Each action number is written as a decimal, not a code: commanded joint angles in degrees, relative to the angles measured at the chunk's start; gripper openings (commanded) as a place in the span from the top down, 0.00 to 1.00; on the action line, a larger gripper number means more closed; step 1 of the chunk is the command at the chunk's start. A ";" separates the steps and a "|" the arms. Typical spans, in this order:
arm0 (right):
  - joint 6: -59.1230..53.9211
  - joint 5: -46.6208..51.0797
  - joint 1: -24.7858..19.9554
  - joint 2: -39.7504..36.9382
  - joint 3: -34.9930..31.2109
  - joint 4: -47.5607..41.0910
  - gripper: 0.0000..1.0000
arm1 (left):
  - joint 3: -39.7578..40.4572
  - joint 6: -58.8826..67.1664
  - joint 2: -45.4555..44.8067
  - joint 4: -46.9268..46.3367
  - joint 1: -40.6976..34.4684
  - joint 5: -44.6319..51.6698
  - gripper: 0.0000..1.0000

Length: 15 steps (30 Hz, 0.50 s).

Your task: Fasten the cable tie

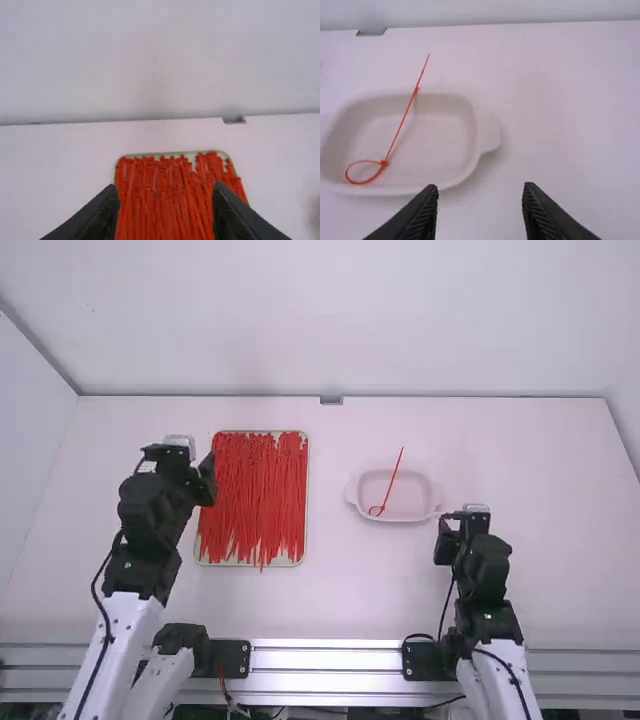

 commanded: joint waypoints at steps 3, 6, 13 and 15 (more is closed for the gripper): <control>0.21 0.10 0.12 -5.75 -5.88 0.19 0.64 | -5.94 0.05 -6.27 0.49 -0.19 -2.52 0.61; 0.21 0.10 0.12 -9.10 -8.34 0.19 0.69 | -9.55 0.05 -9.88 0.49 -0.19 -2.52 0.67; 0.21 0.10 0.12 -16.79 -8.34 0.19 0.83 | -18.31 0.05 -18.64 0.49 -0.19 -2.52 0.82; 0.21 0.10 0.12 -18.83 -8.34 0.19 0.86 | -20.75 0.05 -21.08 0.49 -0.19 -2.52 0.87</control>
